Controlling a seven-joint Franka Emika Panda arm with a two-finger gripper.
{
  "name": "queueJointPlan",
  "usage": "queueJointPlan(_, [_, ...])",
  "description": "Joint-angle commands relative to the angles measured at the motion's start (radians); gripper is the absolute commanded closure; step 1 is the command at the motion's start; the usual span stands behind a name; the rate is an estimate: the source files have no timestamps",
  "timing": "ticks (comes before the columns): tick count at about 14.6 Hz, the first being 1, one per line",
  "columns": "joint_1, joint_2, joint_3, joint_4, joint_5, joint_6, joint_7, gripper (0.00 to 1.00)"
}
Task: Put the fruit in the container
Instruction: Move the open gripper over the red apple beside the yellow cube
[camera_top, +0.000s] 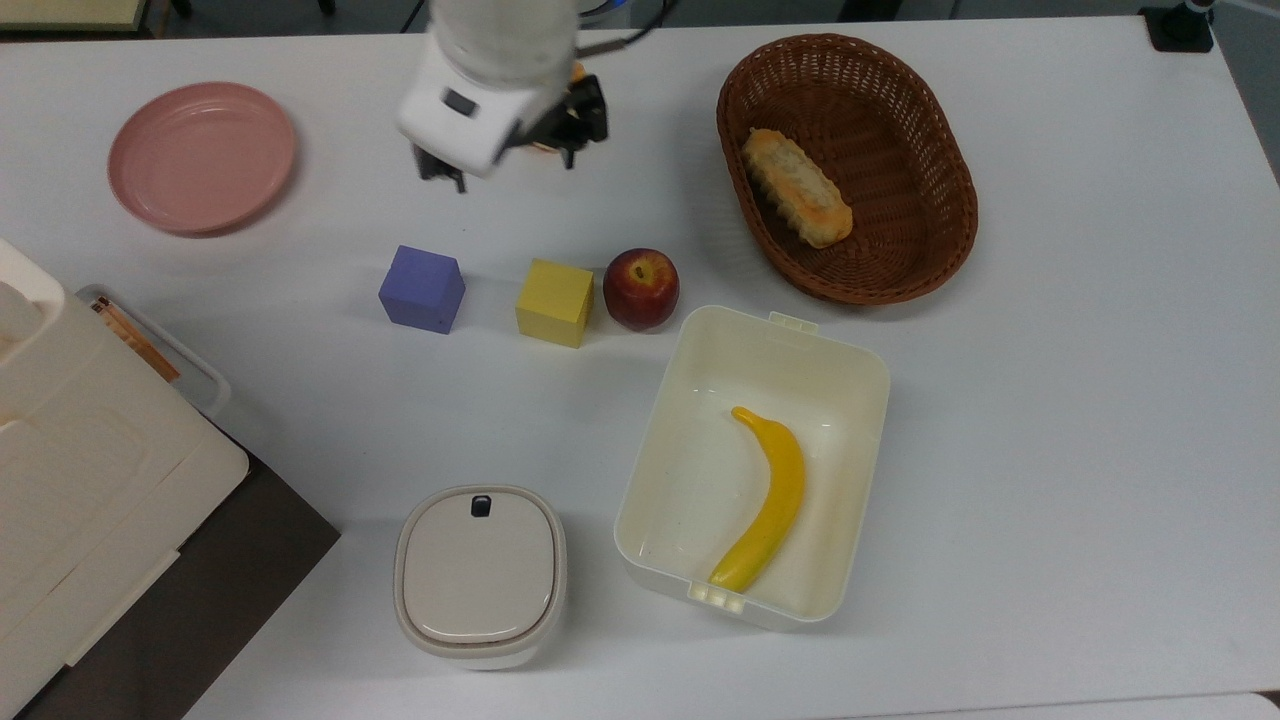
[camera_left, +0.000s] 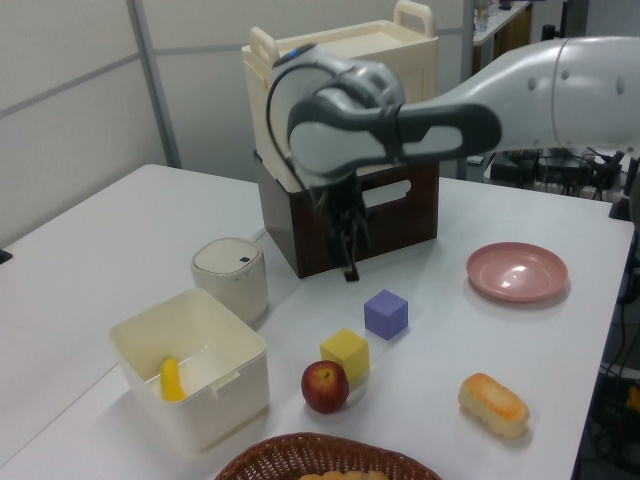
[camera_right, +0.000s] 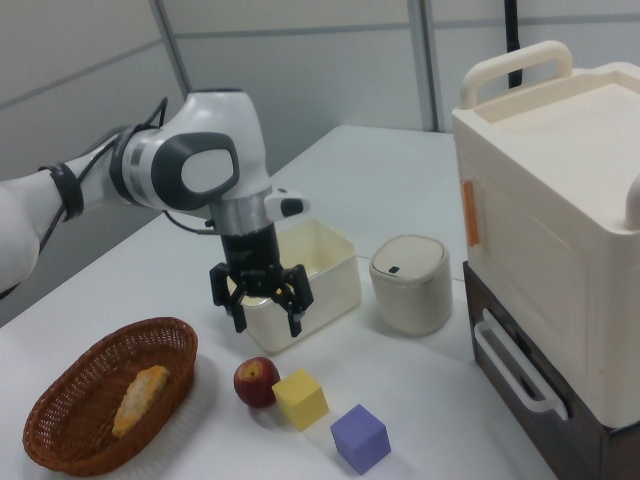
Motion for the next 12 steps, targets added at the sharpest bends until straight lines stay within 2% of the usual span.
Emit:
queueJointPlan(1, [0.062, 0.061, -0.007, -0.004, 0.02, -0.01, 0.014, 0.0])
queueJointPlan(6, [0.104, 0.142, -0.006, -0.003, 0.019, -0.001, 0.004, 0.0])
queueJointPlan(8, [0.102, 0.163, 0.026, -0.006, 0.017, 0.041, 0.013, 0.0])
queueJointPlan(12, [0.104, 0.199, 0.05, -0.014, 0.016, 0.083, 0.021, 0.0])
